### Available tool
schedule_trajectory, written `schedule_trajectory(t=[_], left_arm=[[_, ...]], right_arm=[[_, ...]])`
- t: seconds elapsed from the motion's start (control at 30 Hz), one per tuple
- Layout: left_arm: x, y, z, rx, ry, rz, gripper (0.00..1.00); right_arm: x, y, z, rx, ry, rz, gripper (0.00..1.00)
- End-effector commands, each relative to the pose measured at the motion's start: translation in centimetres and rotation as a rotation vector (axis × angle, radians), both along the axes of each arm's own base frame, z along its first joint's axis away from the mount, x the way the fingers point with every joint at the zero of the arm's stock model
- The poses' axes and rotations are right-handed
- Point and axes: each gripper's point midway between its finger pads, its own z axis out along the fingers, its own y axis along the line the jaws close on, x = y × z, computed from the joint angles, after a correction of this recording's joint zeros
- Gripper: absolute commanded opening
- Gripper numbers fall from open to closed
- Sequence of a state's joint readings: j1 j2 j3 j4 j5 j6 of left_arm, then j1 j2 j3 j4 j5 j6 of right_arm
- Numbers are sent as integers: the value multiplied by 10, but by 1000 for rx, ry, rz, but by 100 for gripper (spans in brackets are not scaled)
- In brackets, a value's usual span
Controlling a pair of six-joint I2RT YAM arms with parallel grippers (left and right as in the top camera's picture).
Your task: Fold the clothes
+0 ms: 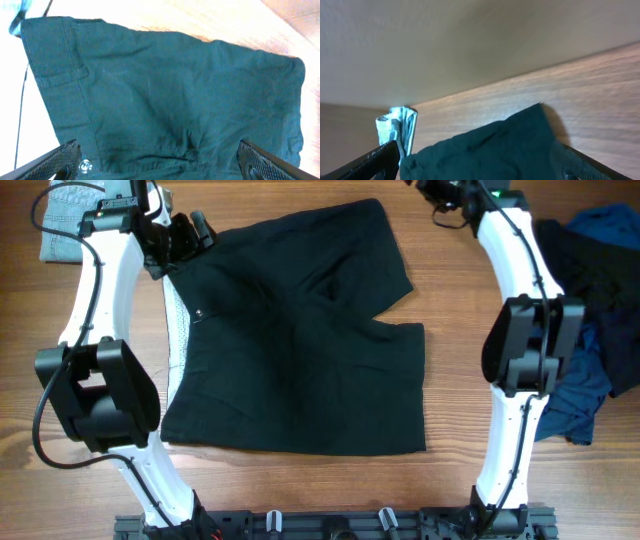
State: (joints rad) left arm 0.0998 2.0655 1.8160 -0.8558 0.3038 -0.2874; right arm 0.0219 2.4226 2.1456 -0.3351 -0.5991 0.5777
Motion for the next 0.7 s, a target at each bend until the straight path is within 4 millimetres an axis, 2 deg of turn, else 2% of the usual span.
schedule_trajectory(t=[0.0, 0.07, 0.1, 0.13, 0.33, 0.4, 0.43, 0.53, 0.67], left_arm=[[3, 2, -6, 0, 3, 12, 98], [5, 3, -5, 4, -8, 13, 63], [7, 4, -6, 12, -13, 17, 55], [9, 8, -8, 31, -16, 27, 54], [9, 18, -39, 73, 46, 51, 62], [8, 21, -53, 83, 74, 57, 71], [9, 24, -58, 96, 82, 65, 81], [8, 43, -73, 152, 113, 131, 82], [10, 66, -76, 169, 114, 224, 86]], right_arm=[[-3, 11, -21, -89, 24, 14, 98], [-6, 4, -34, -147, 62, -17, 98], [-7, 1, -37, -175, 63, -16, 99], [-7, 0, -39, -199, 59, -8, 99], [-14, -23, -58, -346, 105, -48, 99], [-17, -27, -63, -395, 113, -34, 99], [-18, -28, -64, -407, 113, -29, 99], [-19, -29, -66, -420, 114, -26, 99], [-17, -37, -71, -456, 120, -59, 100]])
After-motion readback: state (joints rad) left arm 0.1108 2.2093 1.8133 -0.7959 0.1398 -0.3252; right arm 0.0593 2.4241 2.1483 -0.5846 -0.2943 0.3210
